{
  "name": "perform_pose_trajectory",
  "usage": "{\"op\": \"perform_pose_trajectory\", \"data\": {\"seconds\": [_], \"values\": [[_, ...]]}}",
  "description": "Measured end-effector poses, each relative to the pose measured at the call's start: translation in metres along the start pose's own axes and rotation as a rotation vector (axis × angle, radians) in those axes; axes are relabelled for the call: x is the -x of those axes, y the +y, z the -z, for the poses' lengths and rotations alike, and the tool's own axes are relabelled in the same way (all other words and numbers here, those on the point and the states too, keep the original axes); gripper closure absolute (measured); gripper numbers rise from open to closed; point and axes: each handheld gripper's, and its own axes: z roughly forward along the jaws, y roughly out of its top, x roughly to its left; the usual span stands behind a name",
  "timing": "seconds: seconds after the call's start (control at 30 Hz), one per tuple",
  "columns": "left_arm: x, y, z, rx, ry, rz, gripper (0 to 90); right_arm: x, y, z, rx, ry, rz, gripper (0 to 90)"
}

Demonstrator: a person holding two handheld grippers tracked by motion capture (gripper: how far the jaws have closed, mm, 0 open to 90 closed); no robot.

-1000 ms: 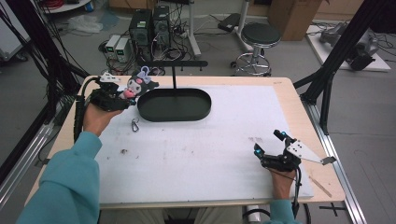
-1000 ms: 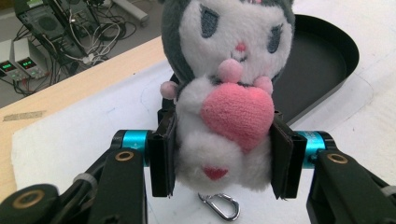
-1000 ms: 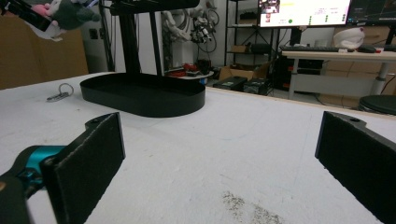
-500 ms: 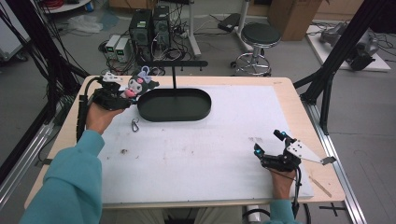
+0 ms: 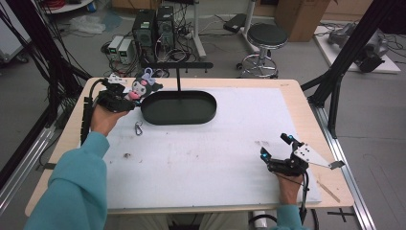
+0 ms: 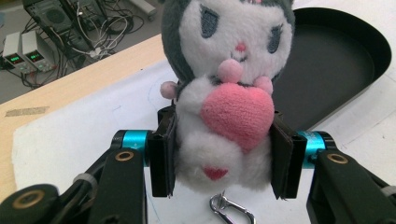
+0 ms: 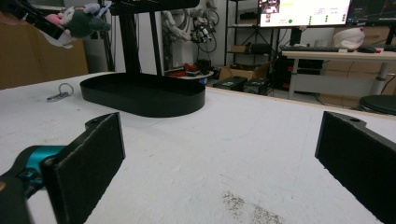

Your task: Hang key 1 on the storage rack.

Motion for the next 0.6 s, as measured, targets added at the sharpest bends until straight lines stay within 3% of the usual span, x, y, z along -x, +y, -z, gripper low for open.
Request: {"op": "perform_pose_trajectory", "data": {"seconds": [0.6], "values": [[-0.010,0.000,-0.018,-0.015,0.023,0.028,51.7,0.000,0.000,0.000,-0.003,-0.002,-0.006,0.7]]}}
